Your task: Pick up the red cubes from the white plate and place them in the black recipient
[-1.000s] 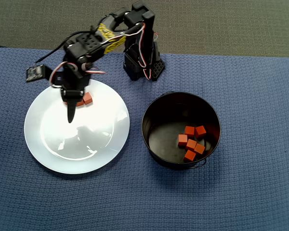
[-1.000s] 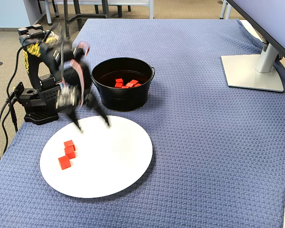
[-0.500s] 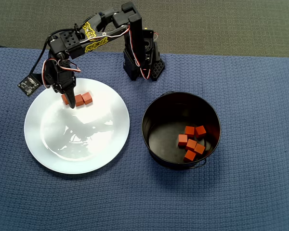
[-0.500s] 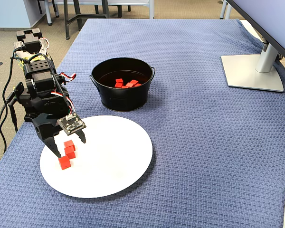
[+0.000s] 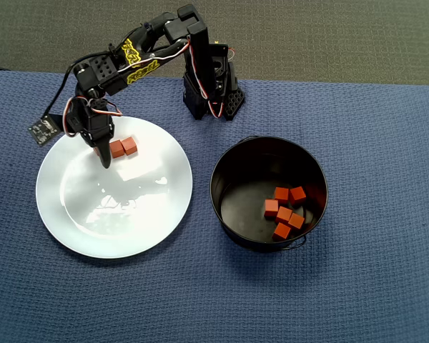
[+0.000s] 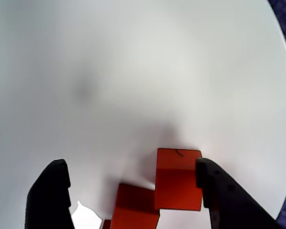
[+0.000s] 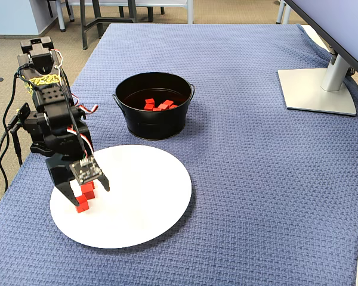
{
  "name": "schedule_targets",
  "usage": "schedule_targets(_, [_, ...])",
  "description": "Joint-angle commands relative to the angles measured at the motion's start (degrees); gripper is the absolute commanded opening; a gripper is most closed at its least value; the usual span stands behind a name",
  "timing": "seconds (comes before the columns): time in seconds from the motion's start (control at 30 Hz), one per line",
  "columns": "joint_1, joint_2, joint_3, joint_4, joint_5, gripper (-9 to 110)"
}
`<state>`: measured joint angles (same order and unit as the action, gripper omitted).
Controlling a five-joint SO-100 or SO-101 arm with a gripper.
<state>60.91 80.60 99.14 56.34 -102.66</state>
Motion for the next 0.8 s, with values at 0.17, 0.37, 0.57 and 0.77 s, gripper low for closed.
schedule_targets(0.17, [1.85,2.55,1.85,-2.99,0.97,26])
schedule_targets(0.37, [1.85,1.85,-2.55,0.88,1.49,26])
schedule_targets(0.57, [2.99,1.14,-6.24,5.45,1.41,25])
schedule_targets(0.77, [4.13,1.14,-4.31,3.6,1.14,24])
